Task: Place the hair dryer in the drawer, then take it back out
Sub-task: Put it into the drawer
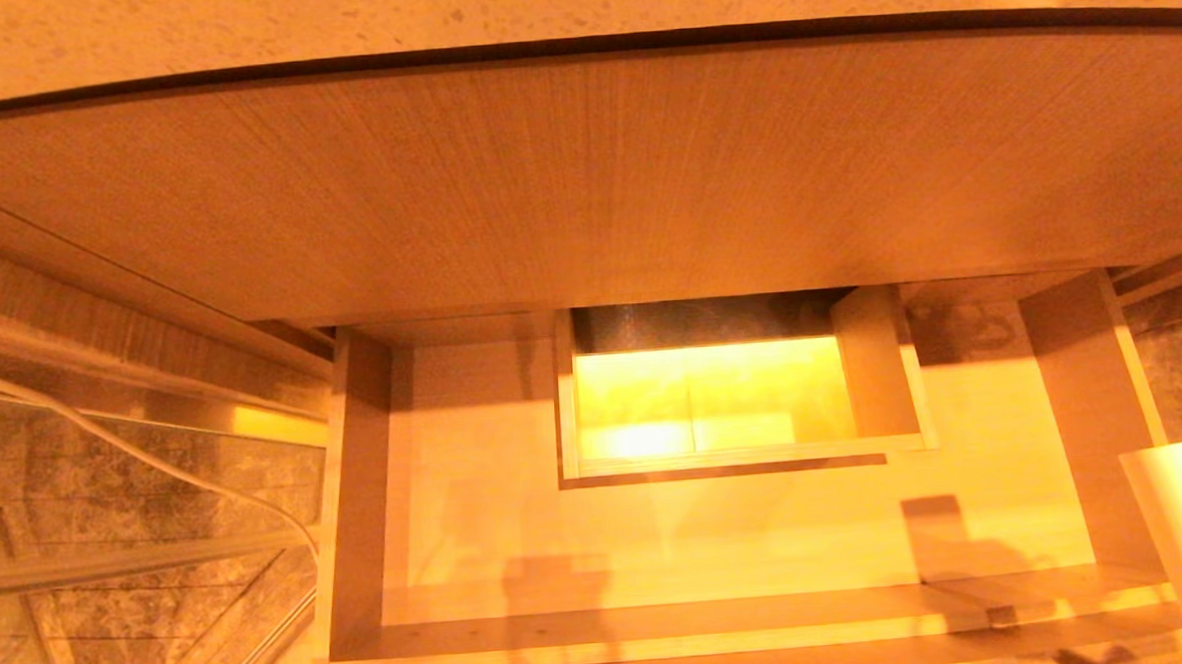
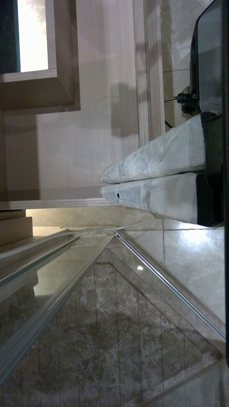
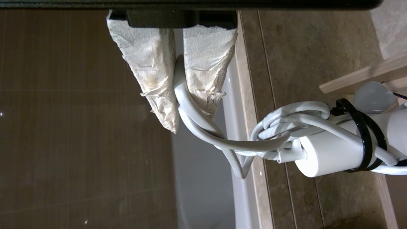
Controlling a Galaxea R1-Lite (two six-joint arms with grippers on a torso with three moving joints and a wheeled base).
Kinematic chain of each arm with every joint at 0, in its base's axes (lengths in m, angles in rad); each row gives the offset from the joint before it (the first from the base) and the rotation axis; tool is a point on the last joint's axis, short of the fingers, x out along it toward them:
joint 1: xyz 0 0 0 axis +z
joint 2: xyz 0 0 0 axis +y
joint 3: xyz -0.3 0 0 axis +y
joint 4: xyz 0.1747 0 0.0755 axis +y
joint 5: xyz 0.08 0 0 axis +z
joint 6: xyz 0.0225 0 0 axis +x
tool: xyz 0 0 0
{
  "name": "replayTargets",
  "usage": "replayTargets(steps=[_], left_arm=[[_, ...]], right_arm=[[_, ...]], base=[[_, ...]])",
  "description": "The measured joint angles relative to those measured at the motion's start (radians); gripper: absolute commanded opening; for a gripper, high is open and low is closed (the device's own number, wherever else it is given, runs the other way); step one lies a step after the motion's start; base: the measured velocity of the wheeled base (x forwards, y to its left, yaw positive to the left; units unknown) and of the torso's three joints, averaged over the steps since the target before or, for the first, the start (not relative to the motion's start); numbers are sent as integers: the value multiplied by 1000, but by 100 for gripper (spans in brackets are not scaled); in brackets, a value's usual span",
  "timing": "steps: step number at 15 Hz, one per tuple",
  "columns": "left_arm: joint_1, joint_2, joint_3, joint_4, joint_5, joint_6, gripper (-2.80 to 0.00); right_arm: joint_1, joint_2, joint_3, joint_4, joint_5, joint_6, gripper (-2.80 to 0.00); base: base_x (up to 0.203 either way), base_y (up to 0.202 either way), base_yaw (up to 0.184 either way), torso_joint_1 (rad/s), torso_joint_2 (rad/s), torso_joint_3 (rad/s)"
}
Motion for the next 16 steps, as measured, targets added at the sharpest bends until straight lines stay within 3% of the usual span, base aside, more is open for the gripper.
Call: replayTargets(steps=[16], left_arm=[[0, 0, 0, 0, 1, 0, -280]], right_arm=[[0, 116, 79, -43, 17, -12, -280]], base=[[0, 0, 0, 0, 0, 0]])
